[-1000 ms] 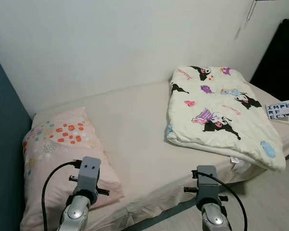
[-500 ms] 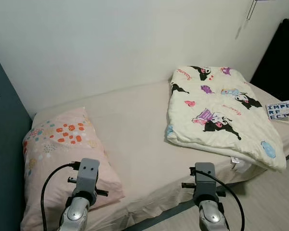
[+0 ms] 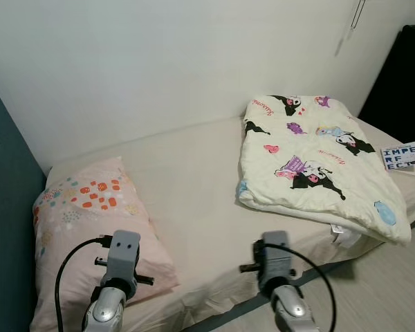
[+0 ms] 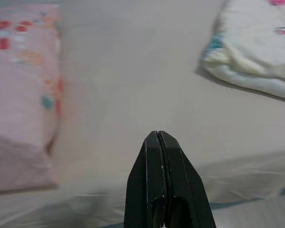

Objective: Clean up the room

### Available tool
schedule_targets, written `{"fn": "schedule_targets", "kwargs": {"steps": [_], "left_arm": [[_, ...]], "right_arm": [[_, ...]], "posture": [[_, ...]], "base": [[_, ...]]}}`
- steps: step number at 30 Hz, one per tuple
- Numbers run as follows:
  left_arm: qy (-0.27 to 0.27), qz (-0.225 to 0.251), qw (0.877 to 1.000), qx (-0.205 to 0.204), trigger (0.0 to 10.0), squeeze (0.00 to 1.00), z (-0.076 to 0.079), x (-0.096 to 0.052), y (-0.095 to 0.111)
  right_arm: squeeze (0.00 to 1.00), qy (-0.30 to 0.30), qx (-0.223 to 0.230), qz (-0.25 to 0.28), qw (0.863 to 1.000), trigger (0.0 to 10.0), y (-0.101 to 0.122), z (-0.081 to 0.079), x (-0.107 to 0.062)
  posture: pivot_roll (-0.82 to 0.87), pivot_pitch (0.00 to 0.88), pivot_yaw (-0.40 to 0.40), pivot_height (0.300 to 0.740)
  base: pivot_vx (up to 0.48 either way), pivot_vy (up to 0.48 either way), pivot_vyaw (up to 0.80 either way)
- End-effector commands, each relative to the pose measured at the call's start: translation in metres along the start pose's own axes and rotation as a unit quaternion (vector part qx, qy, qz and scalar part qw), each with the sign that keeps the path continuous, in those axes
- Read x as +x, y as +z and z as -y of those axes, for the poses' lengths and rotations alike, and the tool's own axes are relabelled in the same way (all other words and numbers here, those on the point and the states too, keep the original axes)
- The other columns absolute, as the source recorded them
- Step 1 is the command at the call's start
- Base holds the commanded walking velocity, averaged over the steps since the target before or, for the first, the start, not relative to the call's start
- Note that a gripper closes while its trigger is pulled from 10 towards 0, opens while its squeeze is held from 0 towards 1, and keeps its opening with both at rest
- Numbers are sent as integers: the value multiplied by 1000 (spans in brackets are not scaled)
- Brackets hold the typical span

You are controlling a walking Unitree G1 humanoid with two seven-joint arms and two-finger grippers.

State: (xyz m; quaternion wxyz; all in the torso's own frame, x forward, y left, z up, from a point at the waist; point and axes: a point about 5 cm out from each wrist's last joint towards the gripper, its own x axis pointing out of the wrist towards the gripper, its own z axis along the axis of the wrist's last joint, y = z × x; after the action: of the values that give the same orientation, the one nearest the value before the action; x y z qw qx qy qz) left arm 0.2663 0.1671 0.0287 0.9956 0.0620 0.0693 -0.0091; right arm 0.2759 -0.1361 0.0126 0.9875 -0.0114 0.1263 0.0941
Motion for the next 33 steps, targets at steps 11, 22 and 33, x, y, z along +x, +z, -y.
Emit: {"fn": "schedule_targets", "kwargs": {"steps": [11,22,33], "left_arm": [[-12,4,1000,-2,10000,0,1,-5,2],[-27,0,1000,-10,10000,0,3,-7,3],[-36,-1,999,-11,10000,0,6,-9,2]], "right_arm": [[0,-17,27,-5,999,10000,-4,9,-4],[0,-7,22,-6,1000,10000,-6,7,-7],[0,-9,39,-13,999,10000,-9,7,-8]], "posture": [[-32,84,-1,737],[-32,67,1,737],[-32,53,0,737]], "base": [[0,0,0],[0,0,0],[0,0,0]]}}
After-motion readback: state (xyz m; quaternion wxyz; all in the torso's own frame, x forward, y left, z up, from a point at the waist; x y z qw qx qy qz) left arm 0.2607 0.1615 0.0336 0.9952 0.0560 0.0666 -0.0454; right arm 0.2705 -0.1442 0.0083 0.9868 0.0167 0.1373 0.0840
